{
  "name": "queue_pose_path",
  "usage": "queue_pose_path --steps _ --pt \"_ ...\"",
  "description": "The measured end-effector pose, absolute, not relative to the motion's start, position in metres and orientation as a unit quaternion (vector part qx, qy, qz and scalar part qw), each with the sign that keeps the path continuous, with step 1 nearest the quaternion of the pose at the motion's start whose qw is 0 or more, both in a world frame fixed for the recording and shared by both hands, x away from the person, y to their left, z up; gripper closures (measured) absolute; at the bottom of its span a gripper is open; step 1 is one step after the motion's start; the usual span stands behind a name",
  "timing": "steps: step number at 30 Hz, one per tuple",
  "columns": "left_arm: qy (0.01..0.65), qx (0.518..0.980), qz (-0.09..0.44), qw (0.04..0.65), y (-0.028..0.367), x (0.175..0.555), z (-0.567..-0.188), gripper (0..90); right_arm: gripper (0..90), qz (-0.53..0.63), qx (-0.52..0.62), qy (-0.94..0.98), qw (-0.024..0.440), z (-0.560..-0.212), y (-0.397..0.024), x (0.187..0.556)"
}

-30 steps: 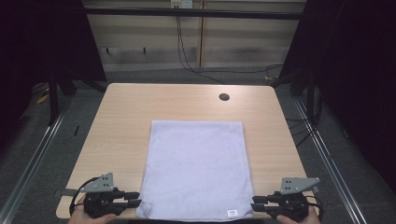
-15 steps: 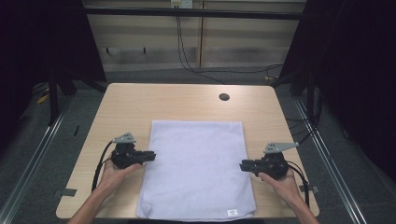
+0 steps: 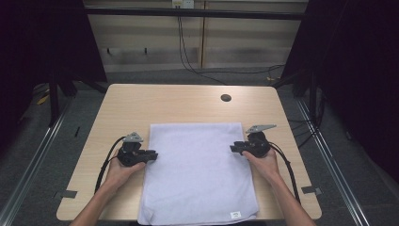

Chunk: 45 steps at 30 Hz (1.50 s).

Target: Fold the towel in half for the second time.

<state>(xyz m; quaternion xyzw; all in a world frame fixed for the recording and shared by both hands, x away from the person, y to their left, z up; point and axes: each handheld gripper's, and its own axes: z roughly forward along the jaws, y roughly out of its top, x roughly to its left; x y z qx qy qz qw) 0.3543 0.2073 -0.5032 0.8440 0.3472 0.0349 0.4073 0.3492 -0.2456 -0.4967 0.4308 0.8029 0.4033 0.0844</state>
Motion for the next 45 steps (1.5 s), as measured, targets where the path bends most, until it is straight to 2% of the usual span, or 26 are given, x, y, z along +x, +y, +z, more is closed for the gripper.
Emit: queue_pose_path --steps 3,9,17,25,36,40,45 --pt "0.348 0.842 0.028 0.411 0.211 0.349 -0.504 77.0 63.2 0.385 0.436 0.81 0.074 -0.502 -0.245 0.349" --pt "0.336 0.848 0.014 0.41 0.216 0.328 -0.503 77.3 64.0 0.383 0.43 0.816 0.047 -0.5 -0.248 0.332" --pt "0.315 0.859 -0.001 0.404 0.216 0.298 -0.5 77.3 64.8 0.371 0.415 0.83 0.04 -0.497 -0.248 0.306" --pt "0.313 0.857 -0.012 0.408 0.218 0.292 -0.501 76.4 66.3 0.368 0.408 0.835 0.035 -0.496 -0.251 0.284" --pt "0.297 0.87 -0.039 0.392 0.214 0.267 -0.495 75.1 67.3 0.358 0.393 0.847 0.002 -0.492 -0.256 0.25" --pt "0.304 0.862 -0.025 0.404 0.216 0.276 -0.488 72.9 66.8 0.361 0.39 0.847 0.019 -0.487 -0.257 0.248" --pt "0.33 0.843 0.006 0.424 0.221 0.309 -0.478 71.8 67.5 0.397 0.411 0.818 0.061 -0.473 -0.274 0.275"
